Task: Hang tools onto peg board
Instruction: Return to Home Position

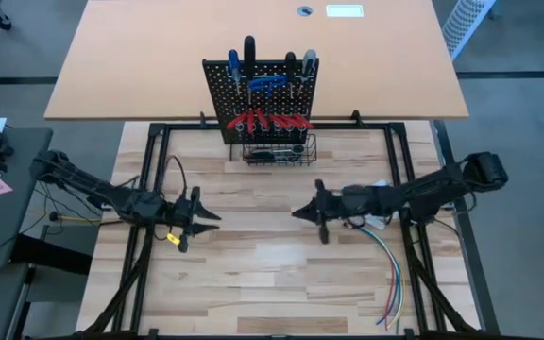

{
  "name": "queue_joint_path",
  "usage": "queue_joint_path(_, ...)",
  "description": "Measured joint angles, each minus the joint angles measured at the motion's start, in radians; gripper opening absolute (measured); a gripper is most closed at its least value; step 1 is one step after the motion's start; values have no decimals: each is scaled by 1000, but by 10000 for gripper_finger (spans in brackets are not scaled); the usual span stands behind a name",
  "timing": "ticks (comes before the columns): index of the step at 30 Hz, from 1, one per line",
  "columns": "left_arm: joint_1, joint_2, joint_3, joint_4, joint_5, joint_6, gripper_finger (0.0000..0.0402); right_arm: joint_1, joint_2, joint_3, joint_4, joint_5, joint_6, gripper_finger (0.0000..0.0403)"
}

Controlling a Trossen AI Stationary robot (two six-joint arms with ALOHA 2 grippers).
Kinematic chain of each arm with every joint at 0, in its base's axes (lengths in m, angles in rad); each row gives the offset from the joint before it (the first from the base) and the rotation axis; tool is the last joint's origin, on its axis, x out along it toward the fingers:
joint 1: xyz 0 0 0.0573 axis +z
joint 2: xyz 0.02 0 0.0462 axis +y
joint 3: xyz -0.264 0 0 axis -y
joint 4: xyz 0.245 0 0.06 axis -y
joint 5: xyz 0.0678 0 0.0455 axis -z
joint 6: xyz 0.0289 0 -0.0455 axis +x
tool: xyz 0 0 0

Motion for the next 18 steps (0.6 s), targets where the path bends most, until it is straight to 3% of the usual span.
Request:
queue_joint_path(3,64,-97,0,-77,5,15,100,-47,-89,-71,97,-121,-25,3)
queue_joint_path(11,171,-393,0,-289,30,32,74,-66,-409,-288,111,-80,-2,4)
queue_joint_path(18,192,-564,0,-428,28,45,61,-35,-554,-415,198,-70,-34,4)
